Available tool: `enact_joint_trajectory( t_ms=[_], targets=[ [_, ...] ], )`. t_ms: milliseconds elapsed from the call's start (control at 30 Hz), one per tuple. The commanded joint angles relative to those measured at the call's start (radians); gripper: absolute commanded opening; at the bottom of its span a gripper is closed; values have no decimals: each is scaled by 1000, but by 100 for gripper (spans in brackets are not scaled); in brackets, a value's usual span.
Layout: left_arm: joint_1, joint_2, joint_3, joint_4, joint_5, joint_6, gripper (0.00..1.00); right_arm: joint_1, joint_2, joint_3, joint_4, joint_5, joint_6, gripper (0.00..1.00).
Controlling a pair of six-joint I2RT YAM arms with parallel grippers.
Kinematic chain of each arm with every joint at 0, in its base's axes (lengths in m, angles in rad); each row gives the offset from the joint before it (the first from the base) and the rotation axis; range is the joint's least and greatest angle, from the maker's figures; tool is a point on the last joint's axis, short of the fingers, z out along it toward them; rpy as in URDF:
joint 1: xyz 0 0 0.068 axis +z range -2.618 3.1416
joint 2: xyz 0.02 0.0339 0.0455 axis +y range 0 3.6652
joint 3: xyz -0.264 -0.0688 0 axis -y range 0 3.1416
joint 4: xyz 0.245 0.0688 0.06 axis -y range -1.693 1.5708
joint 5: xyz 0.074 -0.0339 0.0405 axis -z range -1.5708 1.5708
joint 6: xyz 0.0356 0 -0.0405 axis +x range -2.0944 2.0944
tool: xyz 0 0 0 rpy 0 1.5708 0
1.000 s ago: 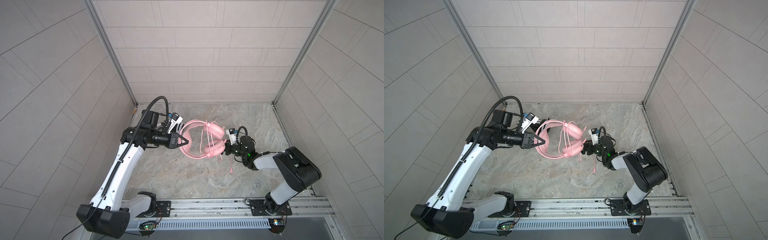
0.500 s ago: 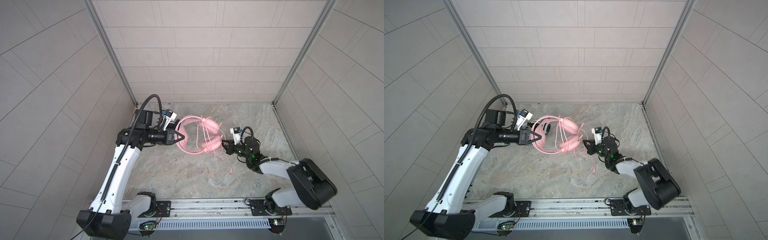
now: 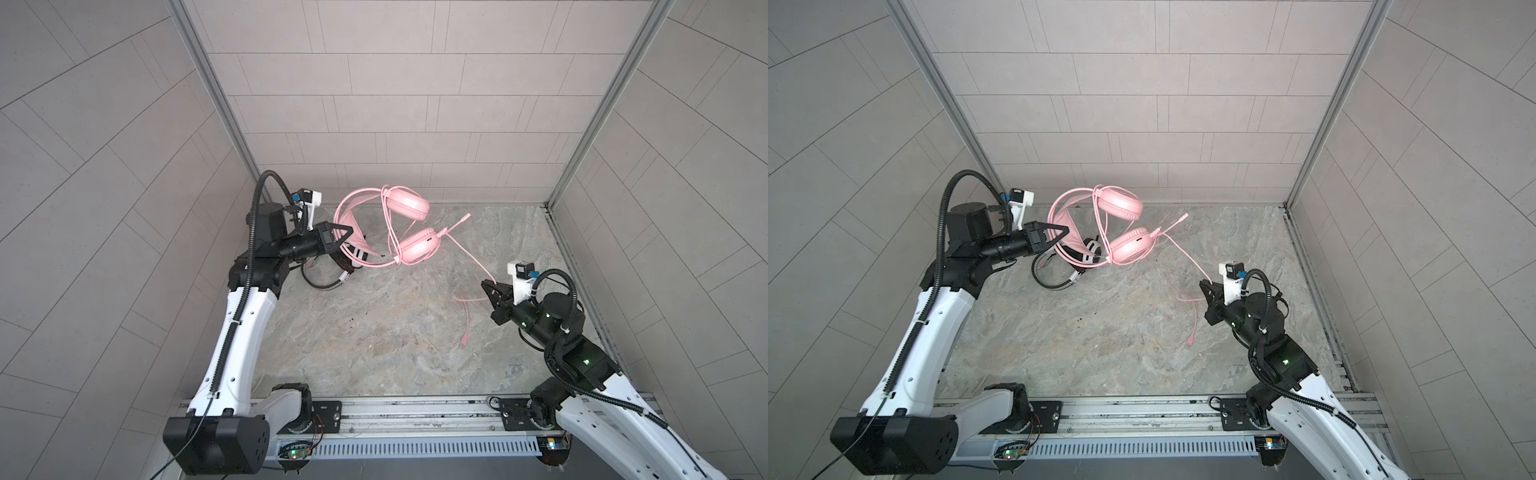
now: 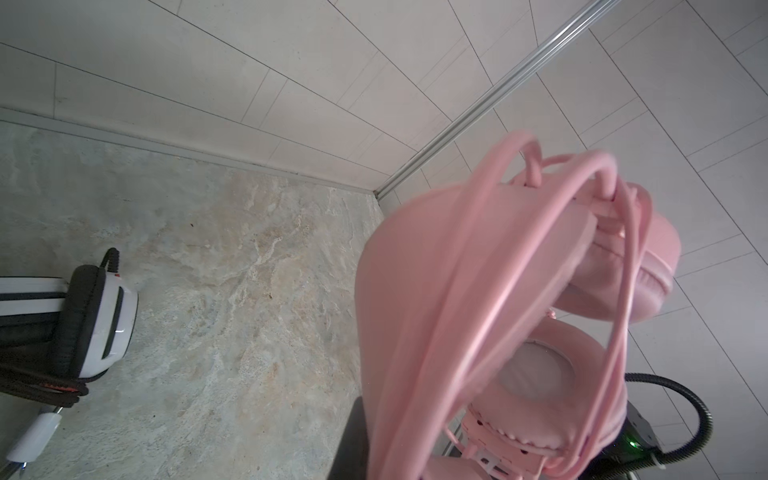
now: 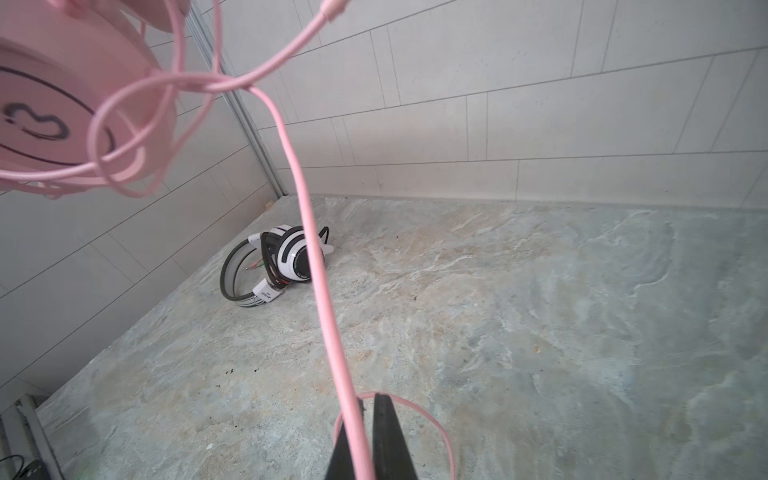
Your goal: Wrap the headphones
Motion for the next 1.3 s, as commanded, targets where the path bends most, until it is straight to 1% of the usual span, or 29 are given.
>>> enact_joint_trajectory(
  t_ms=[0,67,100,200,267,467,533,633,667,767,900,967,1000,1133,1200,1233,1267],
  targets=[
    [12,-30,32,94,-26,-16,0,-4,13,70,-130,88,-52,0],
    [12,-40,13,110,24,-10,0,-4,56,114,-114,112,-49,0],
    [12,-45,6,96,32,-4,0,-4,83,135,-94,112,-55,0],
    [13,-54,11,14,50,60,0,-4,174,219,-70,114,-71,0],
    [13,-59,33,-64,41,116,0,-4,217,273,-66,108,-94,0],
    [12,-78,46,-167,95,195,0,-18,316,436,-103,164,-176,0],
    [12,-88,36,-187,112,209,0,-38,350,485,-117,168,-195,0],
    [11,-97,42,-278,101,277,0,-91,404,571,-146,145,-195,0],
    [12,-100,45,-307,95,301,0,-112,426,603,-158,142,-194,0],
    [12,-115,34,-336,98,324,0,-187,492,681,-187,113,-180,0],
    [14,-120,17,-333,156,324,0,-310,557,743,-208,39,-129,0],
    [15,-122,12,-331,166,324,0,-356,577,762,-204,-3,-108,0],
    [14,-123,9,-332,157,324,0,-368,583,773,-202,-26,-102,0],
    [15,-116,17,-337,148,328,0,-370,571,791,-198,-50,-88,0],
    [22,-116,5,-266,163,264,0,-367,554,789,-212,-98,-70,0],
    [30,-116,-7,-203,188,207,0,-364,542,774,-217,-109,-63,0],
    [35,-114,-29,-94,226,110,0,-360,526,748,-215,-118,-58,0]
  ],
)
